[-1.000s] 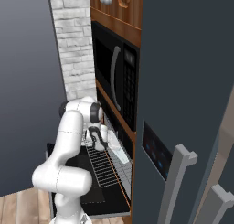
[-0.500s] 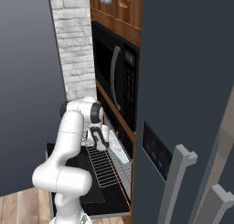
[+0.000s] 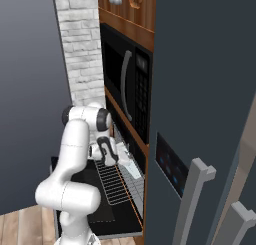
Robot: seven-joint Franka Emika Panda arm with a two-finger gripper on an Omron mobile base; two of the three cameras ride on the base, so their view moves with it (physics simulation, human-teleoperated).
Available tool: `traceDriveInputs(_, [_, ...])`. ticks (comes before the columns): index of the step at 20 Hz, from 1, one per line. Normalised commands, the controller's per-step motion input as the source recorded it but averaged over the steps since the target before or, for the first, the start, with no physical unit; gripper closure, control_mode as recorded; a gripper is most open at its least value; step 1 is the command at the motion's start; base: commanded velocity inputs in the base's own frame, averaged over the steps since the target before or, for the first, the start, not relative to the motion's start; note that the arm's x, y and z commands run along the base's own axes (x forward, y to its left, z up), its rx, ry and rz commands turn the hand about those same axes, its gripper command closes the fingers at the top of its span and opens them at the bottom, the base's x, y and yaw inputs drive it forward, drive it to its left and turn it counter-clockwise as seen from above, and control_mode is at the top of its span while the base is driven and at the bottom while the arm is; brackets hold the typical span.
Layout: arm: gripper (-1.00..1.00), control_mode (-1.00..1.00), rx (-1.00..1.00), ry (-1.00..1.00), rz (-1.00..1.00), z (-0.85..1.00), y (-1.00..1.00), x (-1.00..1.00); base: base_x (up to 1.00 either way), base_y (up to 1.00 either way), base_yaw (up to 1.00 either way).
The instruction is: Take the baked cake out of the oven and place it on the plate for cooling. Then close the oven door.
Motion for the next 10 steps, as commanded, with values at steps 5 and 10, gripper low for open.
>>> traceDriveInputs(5, [1.00,-1.00,0.07,0.00,0.16,0.55,0.39,-0.59,0.00,0.00,0.00])
traceDriveInputs(10, [1.00,-1.00,0.08,0.00,0.13,0.77,0.40,-0.50,0.00,0.00,0.00])
